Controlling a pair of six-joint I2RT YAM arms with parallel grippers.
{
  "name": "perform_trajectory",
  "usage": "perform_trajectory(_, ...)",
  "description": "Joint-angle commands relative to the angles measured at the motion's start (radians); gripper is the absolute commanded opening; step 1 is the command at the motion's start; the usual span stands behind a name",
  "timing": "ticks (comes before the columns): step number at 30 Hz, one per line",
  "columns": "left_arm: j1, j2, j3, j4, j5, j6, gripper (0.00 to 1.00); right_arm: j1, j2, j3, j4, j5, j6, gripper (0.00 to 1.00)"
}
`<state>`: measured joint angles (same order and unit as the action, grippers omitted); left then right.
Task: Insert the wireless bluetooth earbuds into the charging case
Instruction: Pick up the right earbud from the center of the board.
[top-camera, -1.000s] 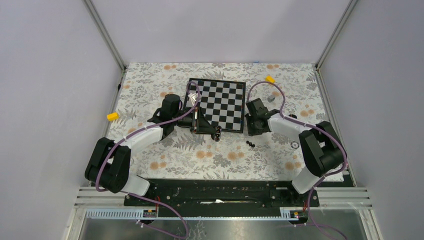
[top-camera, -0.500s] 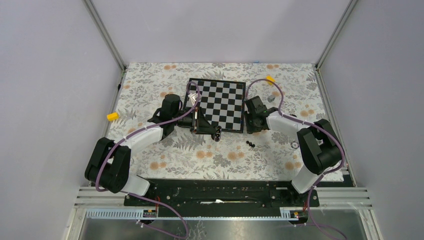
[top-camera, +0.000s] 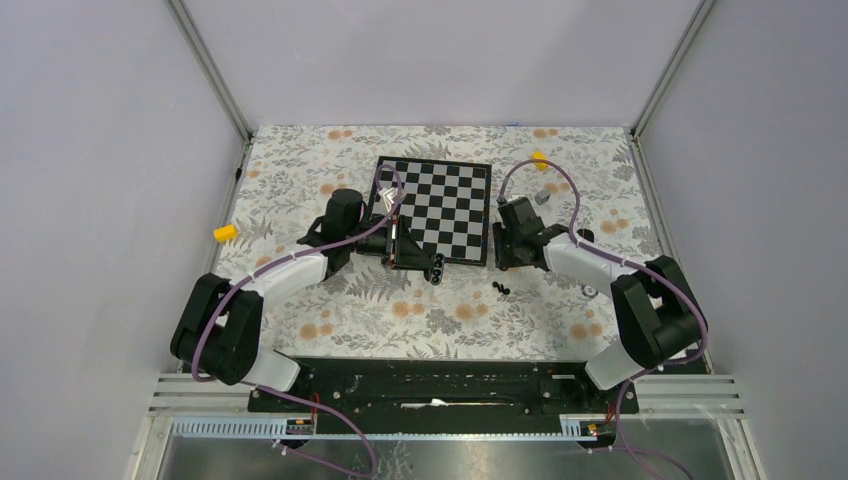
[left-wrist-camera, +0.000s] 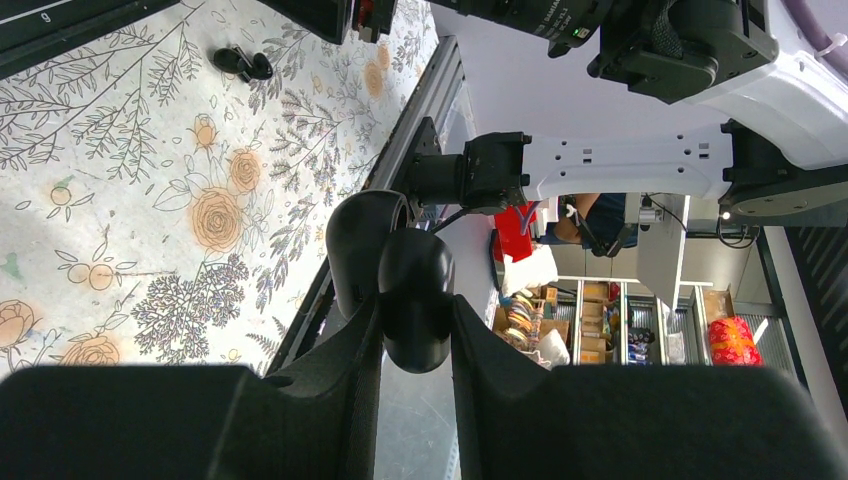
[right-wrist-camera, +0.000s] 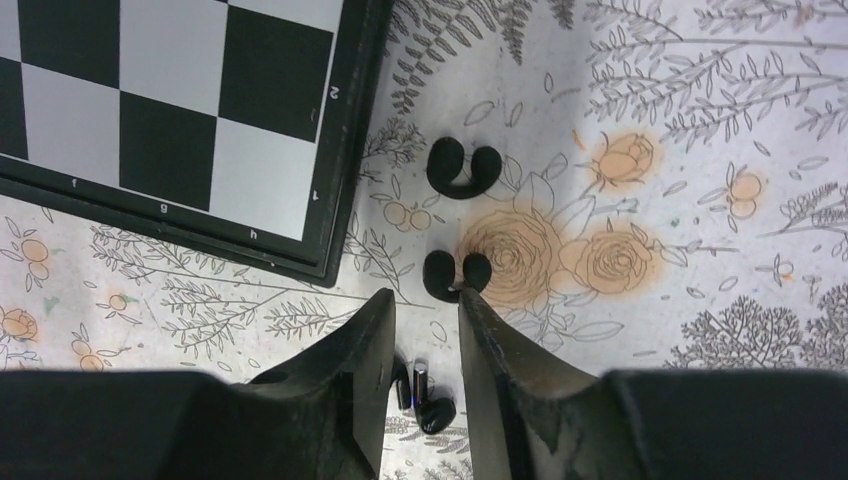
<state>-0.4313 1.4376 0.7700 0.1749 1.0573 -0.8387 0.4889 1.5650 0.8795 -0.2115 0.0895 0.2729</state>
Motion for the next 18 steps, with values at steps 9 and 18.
perform_trajectory(9, -0.009, 0.003, 0.041, 0.049, 0.003, 0.007, 0.08, -0.035, -0.033, -0.094, 0.073, -0.012, 0.211, 0.32)
perform_trajectory(18, -0.012, -0.005, 0.033, 0.049, -0.003, 0.007, 0.08, -0.034, 0.011, -0.079, 0.073, 0.066, 0.214, 0.32)
